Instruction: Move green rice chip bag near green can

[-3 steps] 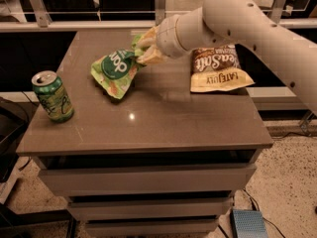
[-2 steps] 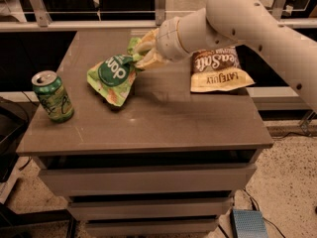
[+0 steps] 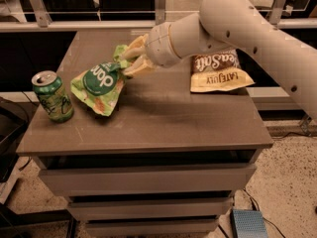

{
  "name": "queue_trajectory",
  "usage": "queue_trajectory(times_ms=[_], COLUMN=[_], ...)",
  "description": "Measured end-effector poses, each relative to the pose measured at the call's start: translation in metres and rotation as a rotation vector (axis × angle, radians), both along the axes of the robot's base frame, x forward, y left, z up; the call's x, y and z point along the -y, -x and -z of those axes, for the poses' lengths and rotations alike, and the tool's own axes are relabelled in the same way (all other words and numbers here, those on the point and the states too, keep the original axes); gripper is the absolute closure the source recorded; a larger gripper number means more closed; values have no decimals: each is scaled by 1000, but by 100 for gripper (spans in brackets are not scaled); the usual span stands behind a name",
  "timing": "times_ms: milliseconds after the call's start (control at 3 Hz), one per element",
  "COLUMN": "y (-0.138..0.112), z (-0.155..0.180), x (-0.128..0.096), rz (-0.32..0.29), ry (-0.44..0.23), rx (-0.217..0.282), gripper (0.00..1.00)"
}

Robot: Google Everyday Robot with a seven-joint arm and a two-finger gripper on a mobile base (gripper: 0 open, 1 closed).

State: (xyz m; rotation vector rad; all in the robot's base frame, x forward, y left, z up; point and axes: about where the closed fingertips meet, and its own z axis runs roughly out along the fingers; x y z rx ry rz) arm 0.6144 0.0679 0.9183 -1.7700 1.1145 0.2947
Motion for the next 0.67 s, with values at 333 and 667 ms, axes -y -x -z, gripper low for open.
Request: queue_trajectory(times_ms=[333,667], y=[10,21], z=[0,2], x=[-16,-30], rz=[-34,-62], ry=[-31,-49], rx=[-30,-57], gripper=[100,100])
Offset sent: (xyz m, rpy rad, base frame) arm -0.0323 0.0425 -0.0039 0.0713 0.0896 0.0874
